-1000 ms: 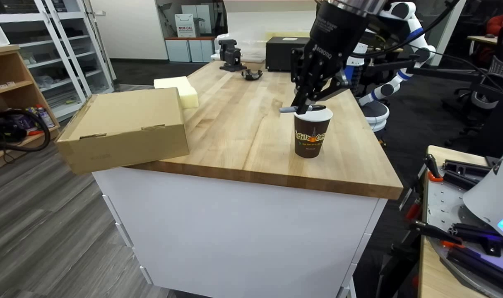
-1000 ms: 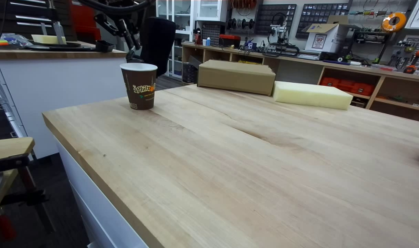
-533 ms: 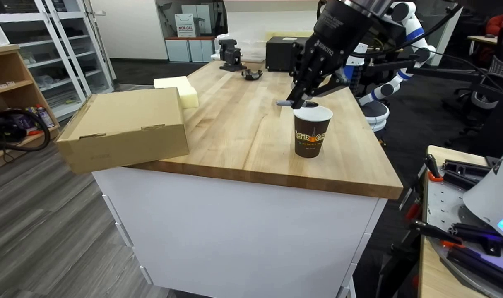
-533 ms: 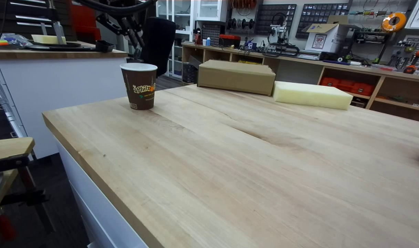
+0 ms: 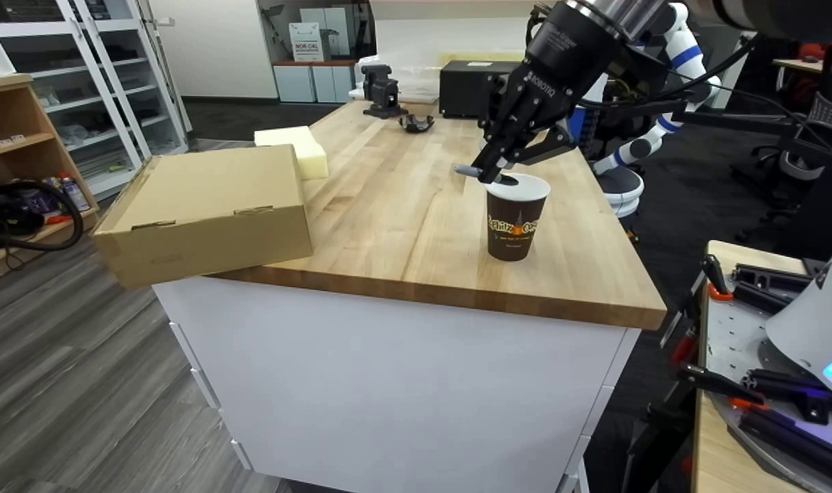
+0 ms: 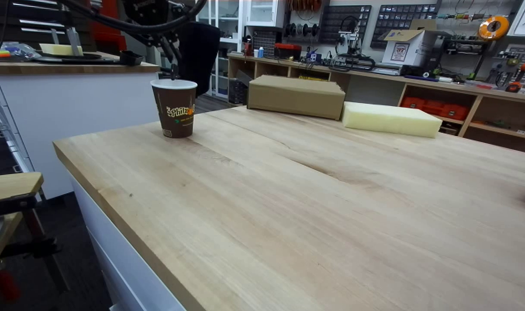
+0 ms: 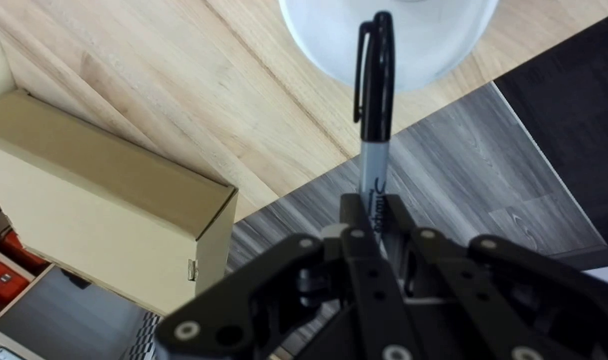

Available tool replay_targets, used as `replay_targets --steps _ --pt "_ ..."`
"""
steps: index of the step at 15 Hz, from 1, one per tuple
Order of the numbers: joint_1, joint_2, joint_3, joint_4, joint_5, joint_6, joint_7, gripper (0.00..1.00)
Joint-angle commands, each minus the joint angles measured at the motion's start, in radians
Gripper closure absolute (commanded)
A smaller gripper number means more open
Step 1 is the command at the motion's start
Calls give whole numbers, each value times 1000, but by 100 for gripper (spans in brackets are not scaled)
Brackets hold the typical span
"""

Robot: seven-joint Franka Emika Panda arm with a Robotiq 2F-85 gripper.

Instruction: Put the marker in the cup

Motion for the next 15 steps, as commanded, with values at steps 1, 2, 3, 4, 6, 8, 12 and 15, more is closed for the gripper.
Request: replay_targets --steps 1,2,3,4,6,8,12,15 --pt "68 -56 -72 -53 59 35 -71 97" --pt "70 -61 -79 -55 62 22 -74 97" --pt "71 -66 -85 -57 64 19 -81 97" --pt "76 -72 -95 -62 69 19 -87 97" --pt "81 -81 -111 -70 77 21 -97 97" --pt "84 -88 -126 -76 81 25 -104 97" --pt "88 -93 -145 -81 88 24 -116 62" --pt "91 -88 -152 -74 86 16 -116 50"
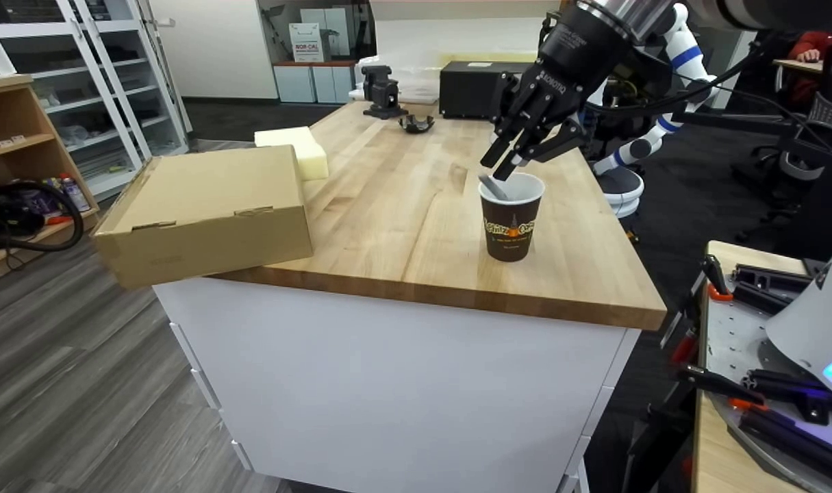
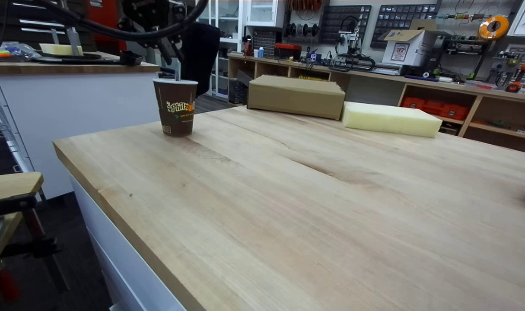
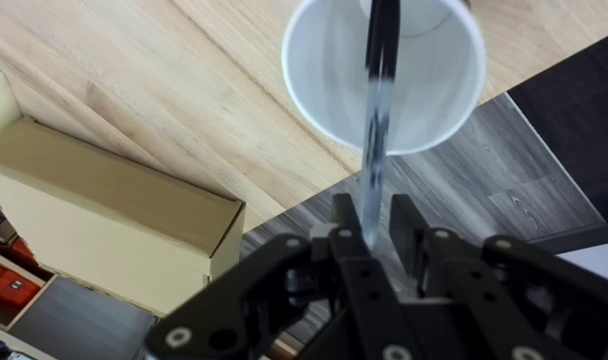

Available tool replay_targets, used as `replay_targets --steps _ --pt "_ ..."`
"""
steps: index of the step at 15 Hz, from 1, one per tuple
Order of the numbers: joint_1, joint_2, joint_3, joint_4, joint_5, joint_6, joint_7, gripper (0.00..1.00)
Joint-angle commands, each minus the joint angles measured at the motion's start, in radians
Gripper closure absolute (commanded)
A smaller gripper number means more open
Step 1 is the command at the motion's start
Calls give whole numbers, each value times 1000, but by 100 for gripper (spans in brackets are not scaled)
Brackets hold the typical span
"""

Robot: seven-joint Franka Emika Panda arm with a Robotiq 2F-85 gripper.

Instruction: Put the marker in the cup

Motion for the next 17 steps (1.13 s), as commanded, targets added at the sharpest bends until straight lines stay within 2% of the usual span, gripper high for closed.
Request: replay_targets --steps 1,3,5,6,8,11,12,14,17 --pt "17 -33 -16 -15 17 -3 -32 44" --pt "-42 -32 36 -8 -39 -33 1 31" --pt "-153 -27 139 17 -149 -100 64 18" --pt "-216 -30 200 39 -220 -165 105 11" --pt "-270 -44 274 81 -313 -299 167 0" --pt "-265 -44 320 152 -362 -465 196 0" --pt "-243 -20 278 116 -329 -376 167 0" --pt "-241 -24 295 146 -337 -430 171 0" --pt "-241 -23 297 150 -340 -436 171 0"
